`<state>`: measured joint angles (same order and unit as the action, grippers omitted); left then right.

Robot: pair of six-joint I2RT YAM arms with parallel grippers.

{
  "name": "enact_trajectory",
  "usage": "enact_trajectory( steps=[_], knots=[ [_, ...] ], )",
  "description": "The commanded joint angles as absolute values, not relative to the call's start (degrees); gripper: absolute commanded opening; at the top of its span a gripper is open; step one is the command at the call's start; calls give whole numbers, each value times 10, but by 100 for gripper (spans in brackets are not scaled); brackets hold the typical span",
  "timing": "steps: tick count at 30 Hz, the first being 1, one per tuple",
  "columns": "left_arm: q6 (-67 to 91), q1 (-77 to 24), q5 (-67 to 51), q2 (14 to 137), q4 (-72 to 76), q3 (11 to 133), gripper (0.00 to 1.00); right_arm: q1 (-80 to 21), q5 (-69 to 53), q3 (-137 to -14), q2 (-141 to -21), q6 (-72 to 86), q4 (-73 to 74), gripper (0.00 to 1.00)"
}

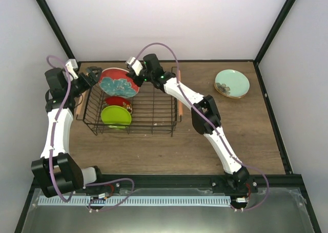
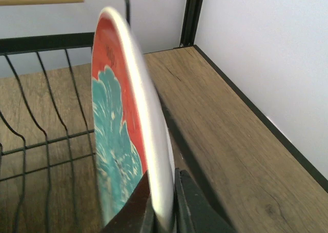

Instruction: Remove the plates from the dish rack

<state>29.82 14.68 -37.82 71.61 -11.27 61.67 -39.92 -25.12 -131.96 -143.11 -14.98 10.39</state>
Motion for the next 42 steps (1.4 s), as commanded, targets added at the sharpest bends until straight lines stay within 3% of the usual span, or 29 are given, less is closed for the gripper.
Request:
enact_trajectory(
  steps=[1,17,42],
  knots=[
    [296,145,-386,716,-109,617,100,-406,-253,-1326,-1438,-135,112,4],
    [303,144,-387,715,-105,614,100,-404,-186,-1298,-1351,-190,61,1],
    [313,143,-394,723,-95,612,100,-312,-230,-1276,-1155,-163,67,1]
  ],
)
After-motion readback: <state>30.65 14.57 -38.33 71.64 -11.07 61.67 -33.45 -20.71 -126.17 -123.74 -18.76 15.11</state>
